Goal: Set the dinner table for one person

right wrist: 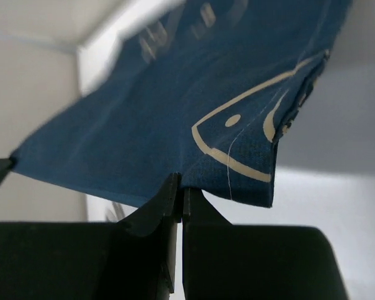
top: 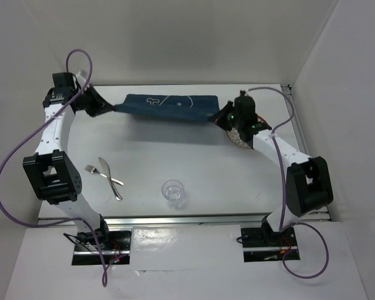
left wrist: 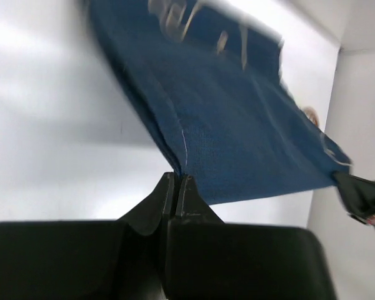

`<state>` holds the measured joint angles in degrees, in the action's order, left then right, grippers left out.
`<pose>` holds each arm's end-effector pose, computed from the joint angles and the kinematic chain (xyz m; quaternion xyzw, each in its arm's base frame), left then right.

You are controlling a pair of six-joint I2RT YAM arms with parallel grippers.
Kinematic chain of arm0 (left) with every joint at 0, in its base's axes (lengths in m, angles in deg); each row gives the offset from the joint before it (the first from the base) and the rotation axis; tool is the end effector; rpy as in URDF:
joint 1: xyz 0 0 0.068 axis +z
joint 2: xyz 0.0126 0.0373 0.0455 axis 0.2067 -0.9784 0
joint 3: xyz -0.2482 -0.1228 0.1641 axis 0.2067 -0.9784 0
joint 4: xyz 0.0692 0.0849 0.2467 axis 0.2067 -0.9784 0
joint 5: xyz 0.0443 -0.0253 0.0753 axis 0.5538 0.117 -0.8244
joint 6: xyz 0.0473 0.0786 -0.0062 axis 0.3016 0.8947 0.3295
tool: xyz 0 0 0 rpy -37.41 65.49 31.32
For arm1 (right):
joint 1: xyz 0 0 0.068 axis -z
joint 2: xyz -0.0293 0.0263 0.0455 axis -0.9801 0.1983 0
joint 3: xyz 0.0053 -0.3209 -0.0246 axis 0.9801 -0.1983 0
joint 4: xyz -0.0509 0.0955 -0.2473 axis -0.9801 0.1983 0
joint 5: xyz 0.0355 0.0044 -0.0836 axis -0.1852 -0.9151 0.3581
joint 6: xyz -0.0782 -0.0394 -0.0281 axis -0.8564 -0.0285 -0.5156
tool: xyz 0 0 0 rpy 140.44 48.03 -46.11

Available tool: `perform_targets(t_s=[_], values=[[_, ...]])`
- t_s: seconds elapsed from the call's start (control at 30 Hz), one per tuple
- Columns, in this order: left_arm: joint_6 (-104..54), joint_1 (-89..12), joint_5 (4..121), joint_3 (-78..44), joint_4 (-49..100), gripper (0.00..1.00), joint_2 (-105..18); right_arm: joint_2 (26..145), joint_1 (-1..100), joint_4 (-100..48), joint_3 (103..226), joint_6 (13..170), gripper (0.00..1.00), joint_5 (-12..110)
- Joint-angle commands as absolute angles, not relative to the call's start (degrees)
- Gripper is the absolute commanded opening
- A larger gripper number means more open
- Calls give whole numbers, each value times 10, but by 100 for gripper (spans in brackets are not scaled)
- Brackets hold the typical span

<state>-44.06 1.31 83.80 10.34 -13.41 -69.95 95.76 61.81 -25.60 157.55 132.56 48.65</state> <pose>0.4496 0.0641 0.3820 -0.2214 0.8500 -0.2887 0.3811 0.4058 0.1339 0.3222 0.1864 0.8146 0.3395 0.4318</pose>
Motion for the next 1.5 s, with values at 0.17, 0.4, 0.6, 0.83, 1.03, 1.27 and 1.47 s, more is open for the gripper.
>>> perform_targets(t_s=[0.17, 0.4, 0.6, 0.83, 1.03, 1.27, 1.47], values=[[-440, 40, 863, -185, -26, 0, -609, 853, 579, -271, 1331, 1374, 0, 518], [-425, 40, 797, -239, -71, 95, -592, 842, 574, -215, 1305, 1366, 75, 541], [-408, 29, 715, -207, -109, 100, -512, 789, 579, -99, 1339, 1336, 95, 597], [-396, -65, 673, -160, -116, 42, -562, 759, 590, -47, 1404, 1310, 100, 644], [-435, -128, 627, -111, -114, 0, -680, 874, 590, -135, 1462, 1239, 3, 530], [-467, -139, 621, -140, -86, 0, -741, 1019, 585, -151, 1503, 1222, 0, 469], [-490, -157, 615, -203, -58, 0, -748, 1058, 585, -137, 1490, 1222, 0, 453]])
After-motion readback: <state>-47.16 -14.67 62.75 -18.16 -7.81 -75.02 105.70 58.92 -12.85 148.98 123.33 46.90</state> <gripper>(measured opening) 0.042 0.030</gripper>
